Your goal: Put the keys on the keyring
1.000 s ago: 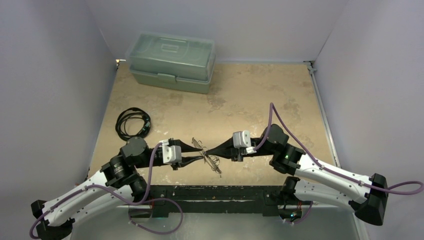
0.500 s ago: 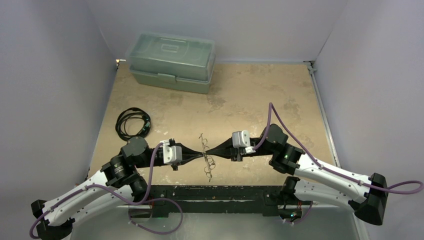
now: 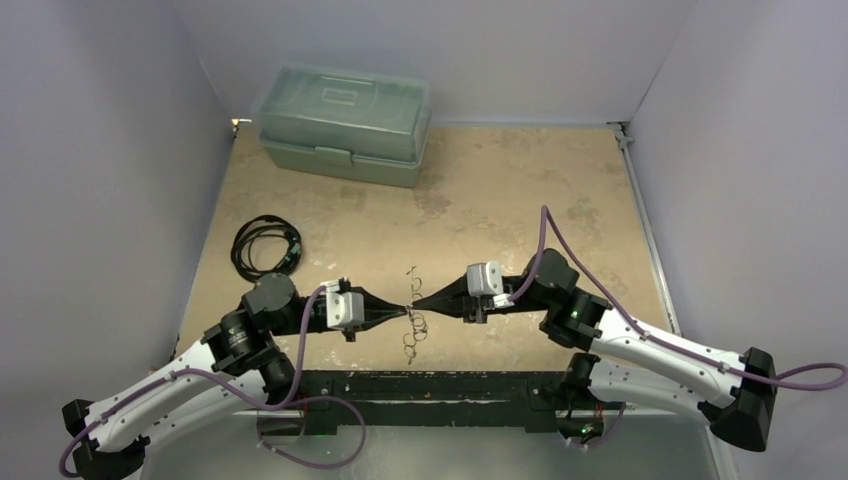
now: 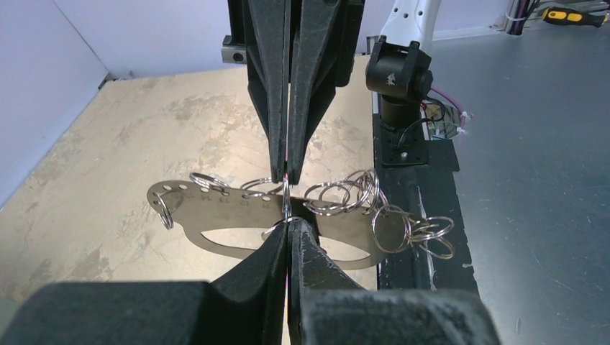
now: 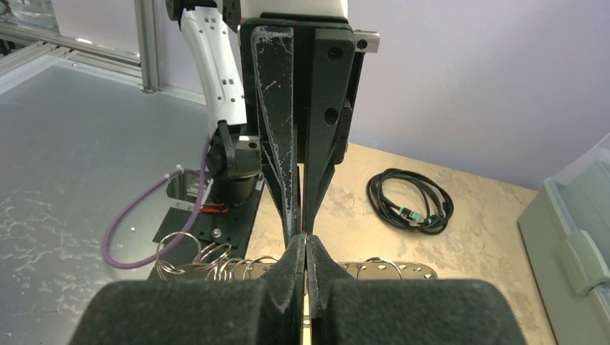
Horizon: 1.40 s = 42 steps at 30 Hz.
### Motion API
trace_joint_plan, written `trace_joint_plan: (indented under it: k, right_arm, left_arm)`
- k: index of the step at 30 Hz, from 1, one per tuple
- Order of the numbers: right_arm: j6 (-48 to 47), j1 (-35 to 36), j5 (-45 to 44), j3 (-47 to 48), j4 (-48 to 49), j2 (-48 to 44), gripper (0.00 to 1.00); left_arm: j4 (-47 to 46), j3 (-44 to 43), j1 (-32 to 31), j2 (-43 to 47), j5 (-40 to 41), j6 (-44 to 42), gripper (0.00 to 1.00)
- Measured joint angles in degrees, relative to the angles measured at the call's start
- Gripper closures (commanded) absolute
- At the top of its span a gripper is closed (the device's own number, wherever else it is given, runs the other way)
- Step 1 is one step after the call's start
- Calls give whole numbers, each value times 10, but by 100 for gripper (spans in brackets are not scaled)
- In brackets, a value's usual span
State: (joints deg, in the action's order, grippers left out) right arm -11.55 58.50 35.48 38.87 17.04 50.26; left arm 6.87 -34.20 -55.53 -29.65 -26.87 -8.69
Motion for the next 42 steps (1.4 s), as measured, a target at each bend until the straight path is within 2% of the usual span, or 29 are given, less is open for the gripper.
trace_joint_plan:
  k: [23, 24, 26, 30, 38, 42]
  right_arm:
    - [6, 0, -2, -8, 6, -19, 100]
    - [6, 0, -2, -8, 6, -19, 100]
    - [6, 0, -2, -8, 6, -19, 100]
    - [6, 0, -2, -8, 9, -19, 100]
    - [6, 0, 0, -8, 9, -16, 100]
    - [6, 0, 1, -8, 5, -7, 100]
  left_arm:
    - [-25, 0, 8, -31, -31, 29, 100]
    - [-27, 0, 10, -34, -33, 32, 98]
    - [-29, 0, 14, -40, -35, 36, 82]
    - [-20, -1, 23, -46, -32, 36, 68]
    - [-2, -1, 26, 4, -11, 32, 53]
    - [-12, -1, 26, 35, -9, 31, 55]
